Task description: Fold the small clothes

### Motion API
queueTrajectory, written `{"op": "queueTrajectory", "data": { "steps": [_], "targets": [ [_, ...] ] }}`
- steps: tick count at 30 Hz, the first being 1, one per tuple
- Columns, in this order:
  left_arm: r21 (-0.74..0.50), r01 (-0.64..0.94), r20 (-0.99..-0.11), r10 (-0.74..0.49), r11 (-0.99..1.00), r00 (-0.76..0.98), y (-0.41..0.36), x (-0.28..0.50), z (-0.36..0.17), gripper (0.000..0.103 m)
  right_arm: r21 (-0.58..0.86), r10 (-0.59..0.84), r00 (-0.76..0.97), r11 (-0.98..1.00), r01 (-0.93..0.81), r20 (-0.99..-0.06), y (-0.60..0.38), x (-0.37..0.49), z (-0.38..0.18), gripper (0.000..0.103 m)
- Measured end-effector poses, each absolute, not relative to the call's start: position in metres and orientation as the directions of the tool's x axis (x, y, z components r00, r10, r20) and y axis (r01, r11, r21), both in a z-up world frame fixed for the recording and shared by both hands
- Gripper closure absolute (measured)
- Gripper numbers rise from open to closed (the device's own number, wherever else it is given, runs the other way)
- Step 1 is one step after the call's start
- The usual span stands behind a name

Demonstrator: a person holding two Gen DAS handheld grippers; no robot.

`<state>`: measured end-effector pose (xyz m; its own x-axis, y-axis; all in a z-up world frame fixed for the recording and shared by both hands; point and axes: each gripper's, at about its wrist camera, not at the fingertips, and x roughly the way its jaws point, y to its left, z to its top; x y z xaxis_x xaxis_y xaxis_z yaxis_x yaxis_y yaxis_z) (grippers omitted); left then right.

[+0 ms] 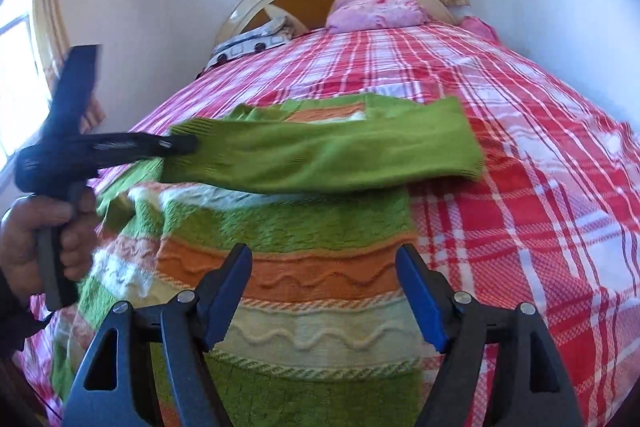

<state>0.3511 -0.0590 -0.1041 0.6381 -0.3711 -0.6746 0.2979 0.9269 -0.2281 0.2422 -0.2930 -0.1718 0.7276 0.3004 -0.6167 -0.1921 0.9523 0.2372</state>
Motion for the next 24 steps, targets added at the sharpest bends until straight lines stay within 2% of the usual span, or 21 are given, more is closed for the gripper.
{"op": "queueTrajectory", "data": {
  "steps": [5,15,24],
  "targets": [
    [-0.224,0.263,-0.648,-0.344,0.939,0.680,-0.024,0.347,-0.090,0.095,0.252,0.300,0.726,0.951,-0.179,-0.618,-0.296,0.244,-0.174,0.027],
    [-0.244,0.176,-0.658,-0.296,0.954,0.693,0.028,0.349,-0.107,0.095,0.255,0.293,0.718,0.953,-0.165,-0.632,-0.298,0.248,-0.179,0.025],
    [-0.278,0.085,-0.711,-0.264,0.957,0.652,0.057,0.361,-0.160,0.095,0.220,0.269,0.699,0.962,-0.162,-0.663,-0.294,0.252,-0.181,0.024]
  ]
}}
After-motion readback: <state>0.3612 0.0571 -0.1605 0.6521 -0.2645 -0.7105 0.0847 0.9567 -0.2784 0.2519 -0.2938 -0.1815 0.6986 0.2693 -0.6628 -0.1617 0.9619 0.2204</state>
